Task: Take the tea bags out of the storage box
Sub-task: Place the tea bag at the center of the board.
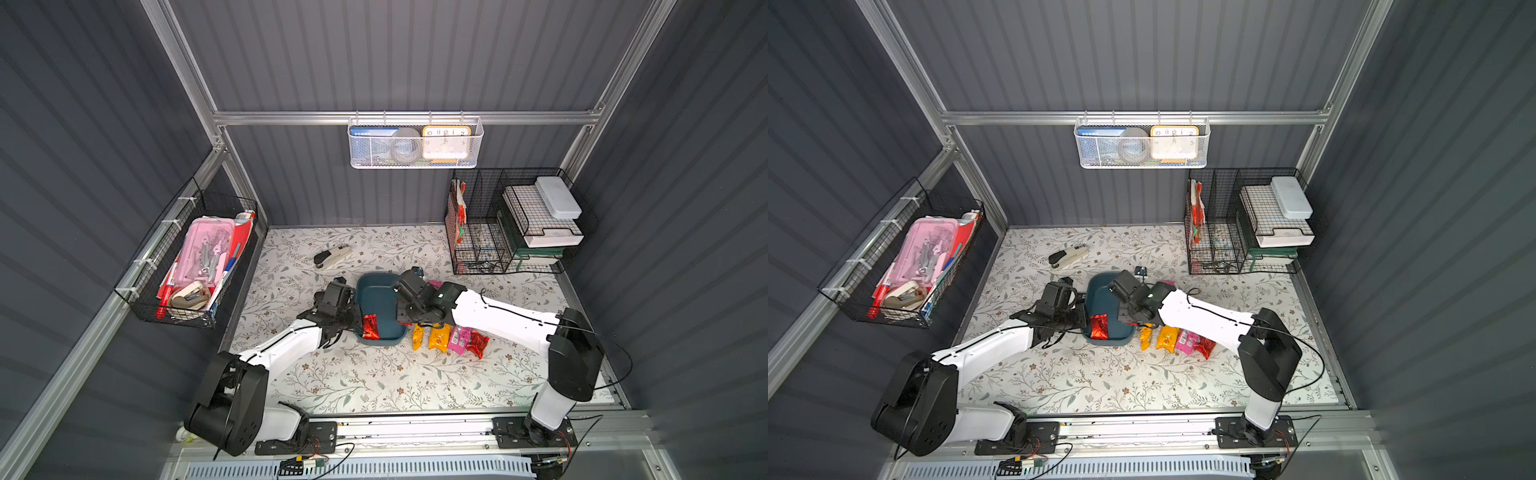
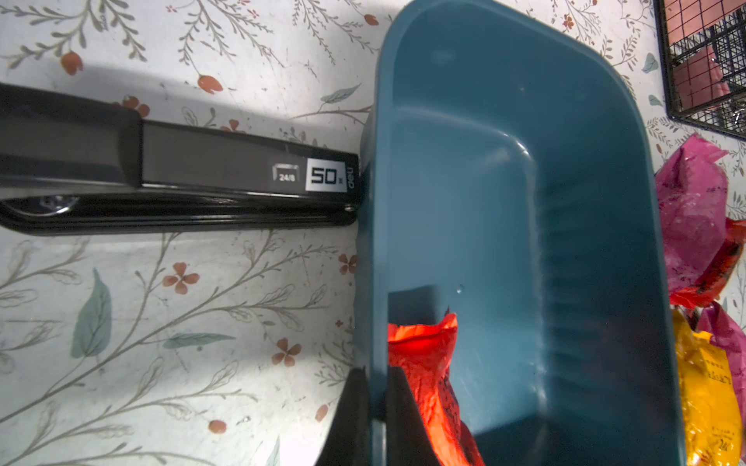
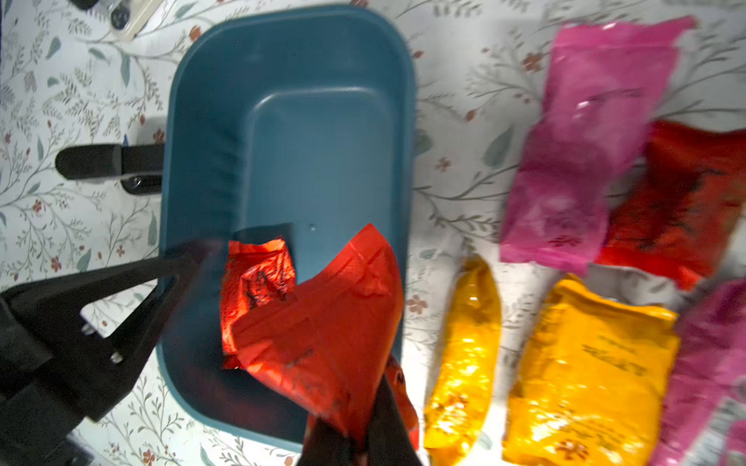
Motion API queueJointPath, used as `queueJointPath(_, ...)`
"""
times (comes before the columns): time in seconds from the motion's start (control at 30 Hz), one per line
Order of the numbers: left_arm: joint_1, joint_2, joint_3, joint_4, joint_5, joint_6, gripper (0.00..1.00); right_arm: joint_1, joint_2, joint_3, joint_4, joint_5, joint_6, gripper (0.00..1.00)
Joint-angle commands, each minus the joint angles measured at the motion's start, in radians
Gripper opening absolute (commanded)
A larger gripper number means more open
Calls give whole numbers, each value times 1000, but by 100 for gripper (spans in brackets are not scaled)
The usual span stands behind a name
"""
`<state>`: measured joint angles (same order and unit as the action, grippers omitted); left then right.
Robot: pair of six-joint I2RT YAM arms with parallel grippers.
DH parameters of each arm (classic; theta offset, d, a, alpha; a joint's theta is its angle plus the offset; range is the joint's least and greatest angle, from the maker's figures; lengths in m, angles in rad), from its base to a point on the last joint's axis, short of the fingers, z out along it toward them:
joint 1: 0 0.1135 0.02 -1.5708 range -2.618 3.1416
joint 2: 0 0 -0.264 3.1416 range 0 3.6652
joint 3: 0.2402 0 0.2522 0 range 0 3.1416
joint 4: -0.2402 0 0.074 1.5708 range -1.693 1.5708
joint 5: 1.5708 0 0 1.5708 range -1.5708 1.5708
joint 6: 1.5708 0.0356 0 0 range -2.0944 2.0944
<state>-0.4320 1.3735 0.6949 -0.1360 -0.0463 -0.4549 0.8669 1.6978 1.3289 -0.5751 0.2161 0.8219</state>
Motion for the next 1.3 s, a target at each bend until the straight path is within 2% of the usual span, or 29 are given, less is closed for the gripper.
queueJointPath(0.0,1,-1,19,1,-1,-2,0,-90,-64,-70,-48,64,2,6)
queueJointPath(0.33,1,-5,14,0,-1,-5,0,-350,-222,-293,-80,54,-76,6)
queueJointPath(0.53,1,-7,18,-4,-3,-5,0,-460,-187,-315,-119,19,-147,6)
queueJointPath(0.77,1,-5,20,-8,-6,-8,0,-529,-99,-285,-72,-39,-209,5)
queueJointPath(0.97,1,-8,22,-9,-10,-17,0,-536,-26,-260,-49,-81,-238,15)
queueJointPath(1.03,1,-11,20,-7,-13,-19,0,-536,-23,-256,-50,-86,-242,21)
queueJointPath(1.13,1,-15,15,-5,-15,-24,0,-536,-30,-247,-70,-66,-249,35)
queueJointPath(1.27,1,-16,14,-2,-17,-27,0,-537,-72,-246,-97,-44,-255,42)
